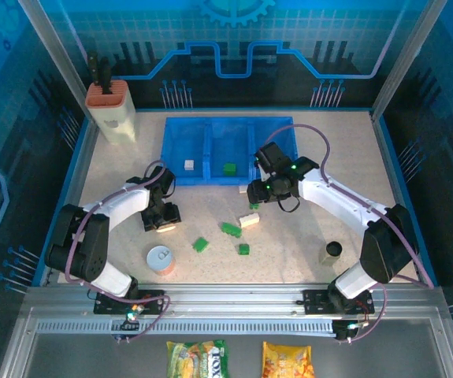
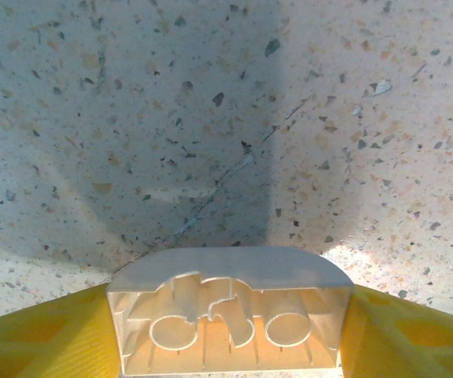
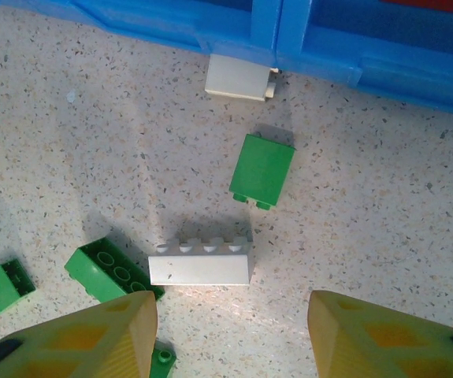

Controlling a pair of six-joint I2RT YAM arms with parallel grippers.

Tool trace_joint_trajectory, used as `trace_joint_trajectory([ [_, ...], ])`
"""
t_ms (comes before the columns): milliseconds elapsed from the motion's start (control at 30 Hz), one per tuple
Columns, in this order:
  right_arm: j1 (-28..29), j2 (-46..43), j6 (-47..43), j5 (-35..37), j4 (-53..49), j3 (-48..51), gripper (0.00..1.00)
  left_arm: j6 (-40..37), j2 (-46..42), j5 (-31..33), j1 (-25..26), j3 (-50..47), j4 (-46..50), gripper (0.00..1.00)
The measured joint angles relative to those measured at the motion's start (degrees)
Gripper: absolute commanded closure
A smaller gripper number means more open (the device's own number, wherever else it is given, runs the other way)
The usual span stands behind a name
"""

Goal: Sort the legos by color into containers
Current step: Pick up the lego from the middle-left of the table, then place the lego in the container.

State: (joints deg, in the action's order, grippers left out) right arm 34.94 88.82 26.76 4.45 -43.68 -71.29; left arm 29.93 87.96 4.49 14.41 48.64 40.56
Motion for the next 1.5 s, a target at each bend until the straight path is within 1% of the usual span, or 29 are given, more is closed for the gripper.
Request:
trace_joint_trajectory([
  [367,0.0,-0.2,0.0,0.1,-0.5,0.0,0.46,-0.1,-0.3,-0.3,0.0,1.7,1.1,0.37],
  [800,0.0,-2.1,0.0,1.6,-1.7,0.0,0.45,-3.2,0.0,-0.4,0.0,15.6,4.8,0.37],
  [933,0.0,-2.3,0.0,2.0,-1.7,0.4,0.45,-4.4,3.1,-0.2,0.0,21.4,5.5,0.37],
  [1500,0.1,-4.1,0.4,3.1,-2.7,2.1,0.45,-9.4,22.2,0.9,-1.5,45.8,5.8,0.38],
])
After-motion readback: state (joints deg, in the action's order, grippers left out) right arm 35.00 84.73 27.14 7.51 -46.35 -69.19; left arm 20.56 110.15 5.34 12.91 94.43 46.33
